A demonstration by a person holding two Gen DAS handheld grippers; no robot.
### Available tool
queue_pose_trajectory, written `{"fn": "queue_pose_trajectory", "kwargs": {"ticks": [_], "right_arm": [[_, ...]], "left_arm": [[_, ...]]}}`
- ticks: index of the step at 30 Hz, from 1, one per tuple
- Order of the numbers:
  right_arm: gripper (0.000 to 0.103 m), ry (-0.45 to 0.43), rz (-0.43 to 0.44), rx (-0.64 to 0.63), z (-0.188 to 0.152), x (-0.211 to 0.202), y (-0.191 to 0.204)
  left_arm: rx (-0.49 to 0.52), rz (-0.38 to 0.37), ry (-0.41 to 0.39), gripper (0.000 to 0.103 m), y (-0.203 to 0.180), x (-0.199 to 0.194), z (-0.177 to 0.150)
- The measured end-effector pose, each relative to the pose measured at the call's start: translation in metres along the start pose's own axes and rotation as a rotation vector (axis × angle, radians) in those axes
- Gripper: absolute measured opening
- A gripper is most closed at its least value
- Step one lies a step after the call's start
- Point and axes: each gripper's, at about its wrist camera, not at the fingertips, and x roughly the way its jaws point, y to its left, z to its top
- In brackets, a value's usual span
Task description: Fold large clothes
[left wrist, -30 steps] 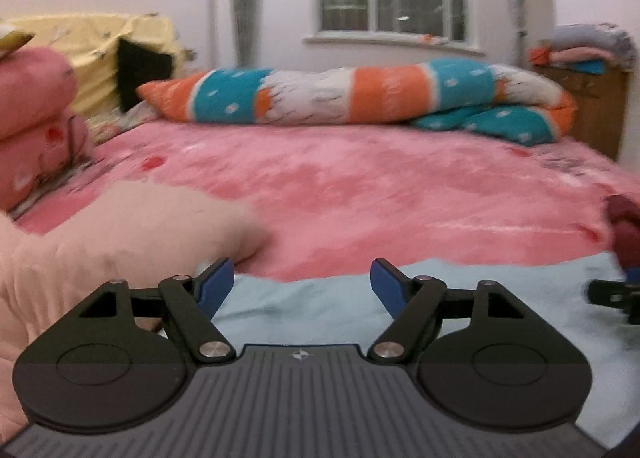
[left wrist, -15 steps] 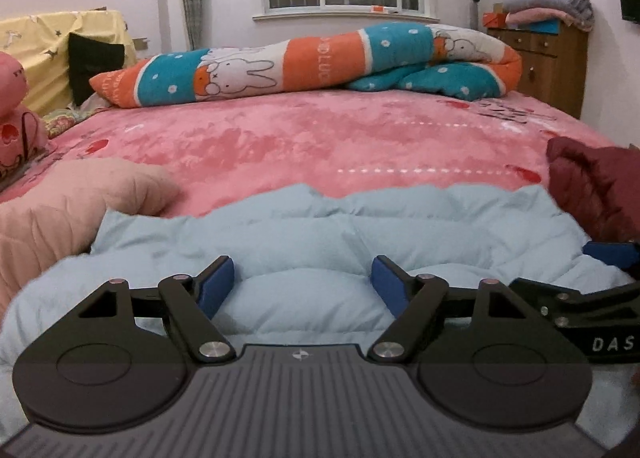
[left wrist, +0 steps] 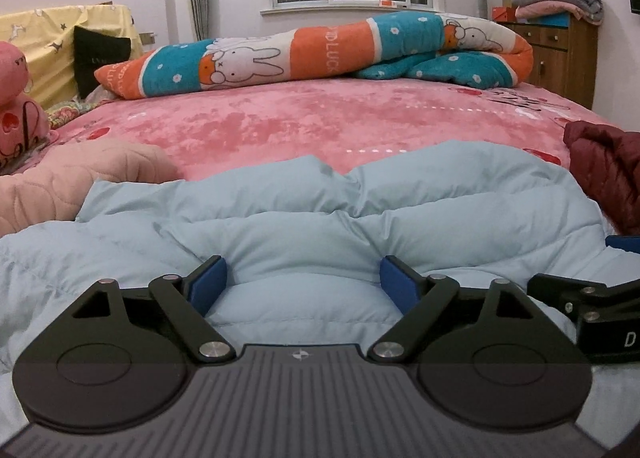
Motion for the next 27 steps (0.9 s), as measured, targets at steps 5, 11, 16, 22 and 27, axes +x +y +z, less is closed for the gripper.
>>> {"fn": "queue_pose_trajectory", "kwargs": {"ticks": [5,11,16,22,27], "right_arm": [[0.102,-0.006,-0.010,-0.003,0.002,-0.007,0.001],[0.102,-0.018,-0.022,0.014,0.007,-0.022,0.002],[0.102,-0.021,-0.030,0.021,0.008,-0.034,0.003],[0.102,-0.034,-0.018,0.037,0.009,-0.054,0.007],[0.102,-0.060,-0.006,0.028,0.010,-0.078,0.014]], "left_arm": [[-0.014,-0.005,-0.002,0.103,0.001,-0.010,0.001],[-0.060,-0.009,-0.019,0.103,0.010,-0.033,0.008],[-0.063,0.009,-0.029,0.103,0.016,-0.059,0.009],[-0.075,0.029,-0.033,0.103,0.026,-0.091,0.006],[-0.077,0.037,-0.036,0.103,0.034,-0.117,0.004]]}}
